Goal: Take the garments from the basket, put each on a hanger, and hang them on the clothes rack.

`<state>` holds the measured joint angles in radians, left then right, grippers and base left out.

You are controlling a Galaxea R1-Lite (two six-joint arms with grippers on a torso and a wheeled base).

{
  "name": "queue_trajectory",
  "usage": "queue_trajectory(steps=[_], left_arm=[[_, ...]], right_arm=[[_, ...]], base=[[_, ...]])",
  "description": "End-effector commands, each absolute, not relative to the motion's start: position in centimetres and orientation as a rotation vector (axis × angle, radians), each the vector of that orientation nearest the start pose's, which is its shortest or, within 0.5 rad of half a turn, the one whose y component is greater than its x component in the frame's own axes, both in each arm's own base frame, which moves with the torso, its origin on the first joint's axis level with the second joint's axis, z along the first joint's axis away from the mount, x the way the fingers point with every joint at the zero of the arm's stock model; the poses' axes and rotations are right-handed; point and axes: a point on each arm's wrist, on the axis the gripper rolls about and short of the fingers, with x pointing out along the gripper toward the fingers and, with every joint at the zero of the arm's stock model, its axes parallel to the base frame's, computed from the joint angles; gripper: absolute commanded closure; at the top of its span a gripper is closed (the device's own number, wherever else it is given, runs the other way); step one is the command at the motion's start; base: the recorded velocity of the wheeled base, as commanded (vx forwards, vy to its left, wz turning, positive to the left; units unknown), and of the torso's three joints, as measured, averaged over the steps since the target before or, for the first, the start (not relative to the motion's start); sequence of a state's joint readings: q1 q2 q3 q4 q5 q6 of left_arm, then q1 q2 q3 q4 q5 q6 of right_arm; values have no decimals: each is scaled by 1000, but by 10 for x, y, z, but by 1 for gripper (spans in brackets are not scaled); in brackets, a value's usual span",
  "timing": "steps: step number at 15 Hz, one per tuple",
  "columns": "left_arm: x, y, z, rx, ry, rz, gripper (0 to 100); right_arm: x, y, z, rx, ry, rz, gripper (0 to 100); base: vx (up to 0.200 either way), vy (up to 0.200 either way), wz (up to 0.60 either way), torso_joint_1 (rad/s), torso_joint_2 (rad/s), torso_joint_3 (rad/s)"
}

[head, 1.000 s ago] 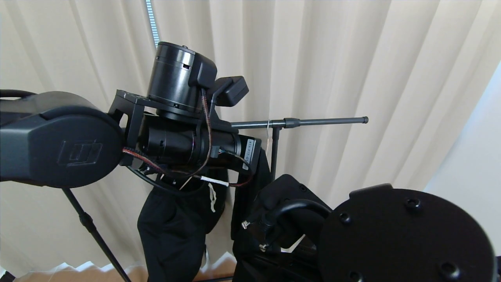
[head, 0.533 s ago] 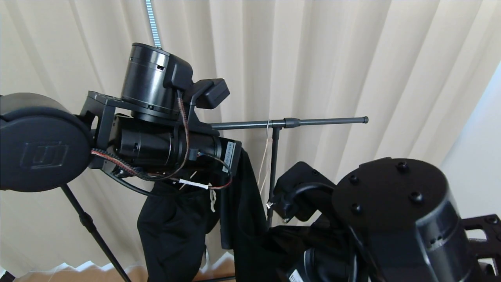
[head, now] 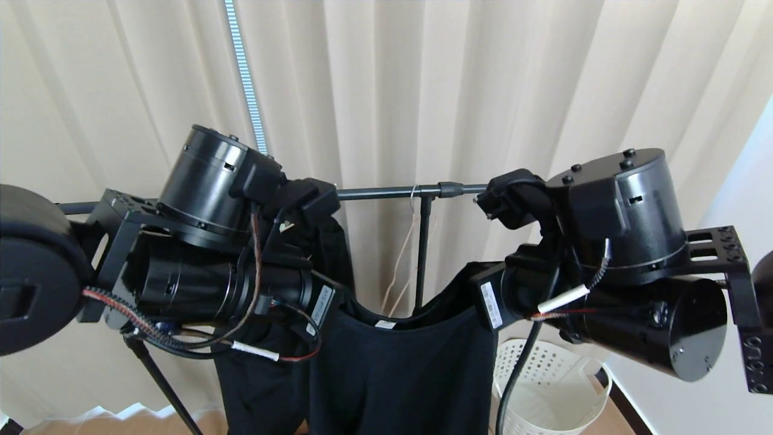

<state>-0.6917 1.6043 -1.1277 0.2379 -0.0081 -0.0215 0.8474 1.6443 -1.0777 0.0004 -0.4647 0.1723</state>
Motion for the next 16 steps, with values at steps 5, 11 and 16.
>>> queue_trajectory(steps=[5,11,16], left_arm=[[179,-198,191,291,791,-752,100],[150,-233,200,125,838,-819,100],[148,-245,201,68,826,-828,100]], right_arm=[[234,243,194,-56,437,307,100],[246,269,201,173,426,297,100],[242,282,198,222,442,314,100]], base=[[0,0,0,0,0,0],[0,0,0,0,0,0],[0,0,0,0,0,0]])
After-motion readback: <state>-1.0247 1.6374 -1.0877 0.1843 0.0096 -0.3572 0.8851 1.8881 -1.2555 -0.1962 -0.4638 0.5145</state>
